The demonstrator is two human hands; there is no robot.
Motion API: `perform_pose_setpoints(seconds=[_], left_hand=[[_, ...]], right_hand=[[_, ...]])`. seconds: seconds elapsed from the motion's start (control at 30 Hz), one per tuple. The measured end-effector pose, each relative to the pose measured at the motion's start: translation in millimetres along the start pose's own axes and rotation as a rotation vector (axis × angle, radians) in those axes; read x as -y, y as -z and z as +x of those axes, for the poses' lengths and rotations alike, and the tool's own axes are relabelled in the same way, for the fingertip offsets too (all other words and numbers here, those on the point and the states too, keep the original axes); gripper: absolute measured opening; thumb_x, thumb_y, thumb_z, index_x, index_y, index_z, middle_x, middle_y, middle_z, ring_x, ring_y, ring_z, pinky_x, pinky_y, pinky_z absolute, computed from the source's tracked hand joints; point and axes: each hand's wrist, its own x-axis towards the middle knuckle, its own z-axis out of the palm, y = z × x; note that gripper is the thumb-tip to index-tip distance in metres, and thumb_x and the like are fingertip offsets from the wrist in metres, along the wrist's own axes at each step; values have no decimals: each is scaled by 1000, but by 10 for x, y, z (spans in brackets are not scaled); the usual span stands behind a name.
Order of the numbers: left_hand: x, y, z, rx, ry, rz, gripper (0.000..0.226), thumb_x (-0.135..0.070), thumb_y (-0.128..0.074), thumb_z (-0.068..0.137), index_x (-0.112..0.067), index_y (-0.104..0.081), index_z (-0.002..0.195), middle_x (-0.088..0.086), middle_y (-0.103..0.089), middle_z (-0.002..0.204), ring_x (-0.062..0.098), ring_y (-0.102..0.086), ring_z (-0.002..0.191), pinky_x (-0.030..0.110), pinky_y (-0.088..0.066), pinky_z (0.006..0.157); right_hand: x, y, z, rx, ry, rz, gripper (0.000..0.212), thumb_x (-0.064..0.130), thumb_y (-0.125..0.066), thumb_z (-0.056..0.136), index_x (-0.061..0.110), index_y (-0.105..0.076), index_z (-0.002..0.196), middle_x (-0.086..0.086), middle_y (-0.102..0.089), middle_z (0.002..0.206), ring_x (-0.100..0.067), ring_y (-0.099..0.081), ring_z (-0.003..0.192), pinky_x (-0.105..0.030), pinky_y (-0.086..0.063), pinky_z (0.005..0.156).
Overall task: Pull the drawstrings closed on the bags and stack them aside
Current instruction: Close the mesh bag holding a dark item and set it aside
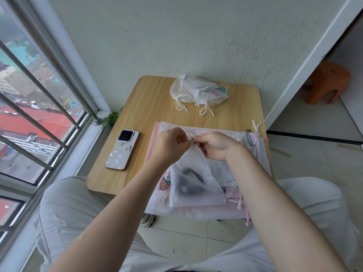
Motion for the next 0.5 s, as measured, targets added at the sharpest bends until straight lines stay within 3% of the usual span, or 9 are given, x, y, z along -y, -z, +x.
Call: perform_pose_setpoints(seconds=[0.17, 0.33, 0.43, 0.5], left_hand=[[-36, -7, -21, 19, 55, -59, 19, -32, -76, 79, -16, -71, 88, -6, -69, 80, 11, -65, 77, 27, -54, 72], [-51, -2, 19, 9, 93, -32, 17, -29, -74, 84, -13, -72, 81, -5, -68, 74, 9, -60, 68, 20, -46, 62], [-64, 15, 39, 49, 186, -182, 15, -24, -72, 83, -11, -69, 78, -8, -60, 65, 5, -50, 56, 13, -37, 51], [-87, 30, 57, 101, 266, -284, 18, -22, -69, 84, -4, -67, 79, -7, -51, 60, 8, -43, 53, 17, -35, 51]], right_hand=[[6, -20, -13, -4, 10, -6, 19, 16, -50, 100, 12, -60, 84, 0, -45, 67, -12, -40, 60, -24, -30, 59], [25, -20, -49, -62, 58, -27, 11, 13, -61, 94, 10, -65, 85, 0, -57, 68, -9, -50, 56, -19, -39, 50], [33, 6, -64, -60, 83, -28, 7, 7, -62, 92, 11, -68, 93, 1, -66, 73, -7, -57, 57, -17, -42, 49], [41, 14, -71, -64, 101, -54, 11, 4, -61, 92, 12, -69, 95, 2, -67, 73, -5, -57, 57, -16, -41, 50]])
